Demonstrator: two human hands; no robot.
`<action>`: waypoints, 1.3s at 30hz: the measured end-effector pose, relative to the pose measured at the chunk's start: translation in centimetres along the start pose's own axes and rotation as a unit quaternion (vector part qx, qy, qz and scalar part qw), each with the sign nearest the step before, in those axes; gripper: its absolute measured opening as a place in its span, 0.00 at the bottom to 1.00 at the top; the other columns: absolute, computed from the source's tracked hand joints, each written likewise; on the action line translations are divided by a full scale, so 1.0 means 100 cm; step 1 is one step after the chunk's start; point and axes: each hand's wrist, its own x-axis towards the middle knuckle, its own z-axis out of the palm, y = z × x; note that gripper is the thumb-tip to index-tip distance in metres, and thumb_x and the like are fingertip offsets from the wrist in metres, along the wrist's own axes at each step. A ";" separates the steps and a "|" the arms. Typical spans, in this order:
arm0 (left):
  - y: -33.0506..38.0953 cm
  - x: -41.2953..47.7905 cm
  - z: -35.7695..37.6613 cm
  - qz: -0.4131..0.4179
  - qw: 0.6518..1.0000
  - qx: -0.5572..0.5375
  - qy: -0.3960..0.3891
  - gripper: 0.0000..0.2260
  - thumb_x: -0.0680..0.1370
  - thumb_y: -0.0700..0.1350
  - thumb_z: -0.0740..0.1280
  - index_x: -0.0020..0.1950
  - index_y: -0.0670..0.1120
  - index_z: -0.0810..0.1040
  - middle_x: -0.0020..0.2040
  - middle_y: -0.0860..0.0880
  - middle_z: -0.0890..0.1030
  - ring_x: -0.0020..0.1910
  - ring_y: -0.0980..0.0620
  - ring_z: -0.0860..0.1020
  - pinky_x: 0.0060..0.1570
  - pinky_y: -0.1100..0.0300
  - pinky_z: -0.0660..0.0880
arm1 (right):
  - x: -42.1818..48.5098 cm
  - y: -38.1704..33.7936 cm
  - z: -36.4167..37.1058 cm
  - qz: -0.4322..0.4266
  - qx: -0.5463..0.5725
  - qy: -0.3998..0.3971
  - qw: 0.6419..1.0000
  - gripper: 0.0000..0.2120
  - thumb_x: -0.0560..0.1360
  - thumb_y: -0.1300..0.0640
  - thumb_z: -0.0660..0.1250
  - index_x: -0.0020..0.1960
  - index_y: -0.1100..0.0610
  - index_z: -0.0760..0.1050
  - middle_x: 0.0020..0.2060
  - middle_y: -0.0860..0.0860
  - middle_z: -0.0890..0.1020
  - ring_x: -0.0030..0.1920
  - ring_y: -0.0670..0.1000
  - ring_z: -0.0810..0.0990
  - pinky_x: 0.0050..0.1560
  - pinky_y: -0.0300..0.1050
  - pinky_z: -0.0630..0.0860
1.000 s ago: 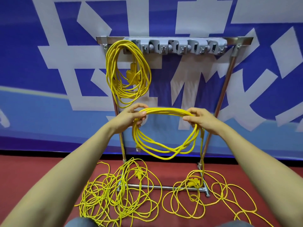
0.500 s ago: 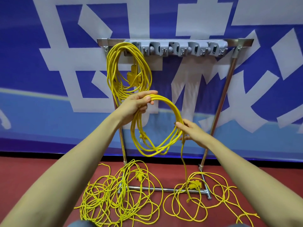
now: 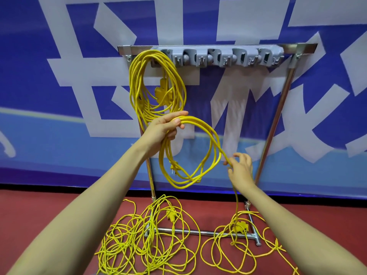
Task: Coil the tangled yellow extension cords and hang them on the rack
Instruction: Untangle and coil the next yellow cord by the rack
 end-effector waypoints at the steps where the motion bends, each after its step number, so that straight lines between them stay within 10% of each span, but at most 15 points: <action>1: -0.002 0.000 -0.001 -0.002 1.000 -0.005 0.005 0.14 0.82 0.36 0.57 0.66 0.42 0.74 0.37 0.50 0.77 0.28 0.58 0.62 0.29 0.67 0.59 | 0.000 0.001 0.000 0.027 -0.020 -0.001 0.999 0.09 0.72 0.65 0.66 0.50 0.56 0.80 0.64 0.55 0.69 0.69 0.58 0.59 0.67 0.51 0.56; 7: -0.017 -0.001 -0.013 -0.014 0.999 -0.017 0.027 0.14 0.82 0.36 0.57 0.66 0.42 0.74 0.37 0.50 0.76 0.27 0.58 0.63 0.29 0.67 0.59 | 0.005 0.010 0.006 0.197 0.084 -0.010 0.977 0.33 0.70 0.58 0.73 0.70 0.59 0.60 0.68 0.61 0.64 0.66 0.62 0.66 0.62 0.57 0.67; 12: -0.030 -0.001 -0.026 -0.041 0.998 -0.002 0.057 0.14 0.82 0.37 0.58 0.65 0.42 0.75 0.37 0.50 0.76 0.27 0.57 0.63 0.27 0.68 0.59 | 0.011 0.018 0.011 0.308 0.325 -0.117 0.886 0.07 0.76 0.58 0.68 0.47 0.61 0.74 0.31 0.54 0.76 0.32 0.51 0.75 0.34 0.43 0.72; 18: -0.063 0.002 -0.028 -0.125 0.977 0.123 0.122 0.13 0.82 0.37 0.60 0.66 0.41 0.76 0.37 0.48 0.75 0.25 0.58 0.63 0.26 0.67 0.58 | 0.034 0.005 -0.012 0.191 0.181 -0.172 0.949 0.16 0.75 0.67 0.59 0.54 0.50 0.60 0.34 0.53 0.67 0.32 0.50 0.67 0.31 0.44 0.66; 24: -0.086 -0.002 -0.037 -0.183 0.938 0.273 0.114 0.11 0.81 0.36 0.61 0.61 0.41 0.79 0.34 0.48 0.75 0.24 0.58 0.65 0.23 0.70 0.59 | 0.043 0.010 -0.050 0.107 0.257 -0.319 0.906 0.12 0.75 0.72 0.63 0.55 0.62 0.71 0.42 0.55 0.72 0.41 0.52 0.74 0.43 0.40 0.78; 31: -0.108 -0.014 -0.050 -0.208 0.920 0.272 0.189 0.13 0.81 0.37 0.60 0.64 0.41 0.78 0.36 0.48 0.75 0.29 0.53 0.65 0.23 0.70 0.61 | 0.046 0.012 -0.054 0.249 0.415 -0.210 0.850 0.05 0.80 0.64 0.59 0.47 0.60 0.72 0.41 0.53 0.75 0.37 0.50 0.75 0.36 0.41 0.81; 35: -0.115 -0.015 -0.035 -0.204 0.920 0.285 0.175 0.12 0.80 0.38 0.62 0.62 0.42 0.79 0.35 0.50 0.77 0.28 0.58 0.68 0.28 0.65 0.63 | 0.046 -0.005 -0.039 0.211 0.275 -0.116 0.931 0.09 0.82 0.51 0.54 0.46 0.53 0.67 0.43 0.57 0.72 0.33 0.50 0.68 0.34 0.45 0.72; 39: -0.113 -0.012 -0.013 -0.217 0.936 0.250 0.124 0.11 0.80 0.37 0.64 0.60 0.42 0.80 0.34 0.49 0.77 0.28 0.56 0.65 0.28 0.65 0.61 | 0.041 -0.034 -0.035 0.072 0.176 -0.219 0.957 0.18 0.81 0.44 0.55 0.64 0.51 0.72 0.53 0.52 0.77 0.50 0.52 0.75 0.52 0.46 0.71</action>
